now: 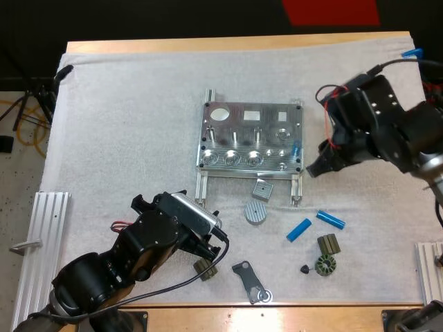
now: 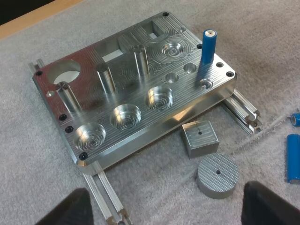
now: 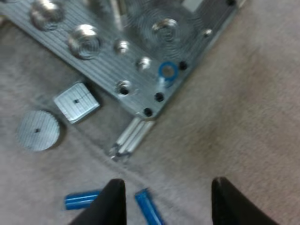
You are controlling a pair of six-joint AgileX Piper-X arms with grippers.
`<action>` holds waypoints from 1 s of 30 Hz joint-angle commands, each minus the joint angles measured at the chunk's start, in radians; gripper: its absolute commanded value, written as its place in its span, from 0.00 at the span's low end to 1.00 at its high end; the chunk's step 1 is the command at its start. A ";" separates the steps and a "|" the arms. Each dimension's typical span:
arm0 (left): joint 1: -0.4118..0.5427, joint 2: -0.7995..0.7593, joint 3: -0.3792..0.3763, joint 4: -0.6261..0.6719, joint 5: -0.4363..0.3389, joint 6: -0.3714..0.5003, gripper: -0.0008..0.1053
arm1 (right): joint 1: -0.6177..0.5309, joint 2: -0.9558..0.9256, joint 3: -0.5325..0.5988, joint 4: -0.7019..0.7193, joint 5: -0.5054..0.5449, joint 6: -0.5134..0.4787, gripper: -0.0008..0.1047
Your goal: Load cells from right to left
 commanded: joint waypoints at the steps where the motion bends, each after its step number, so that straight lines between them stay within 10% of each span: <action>1: -0.005 -0.003 -0.006 0.001 0.000 0.001 0.62 | 0.003 -0.018 -0.003 0.028 -0.035 0.012 0.40; 30: -0.005 0.003 -0.006 -0.001 0.123 0.182 0.62 | 0.001 -0.144 0.001 0.217 -0.303 0.054 0.40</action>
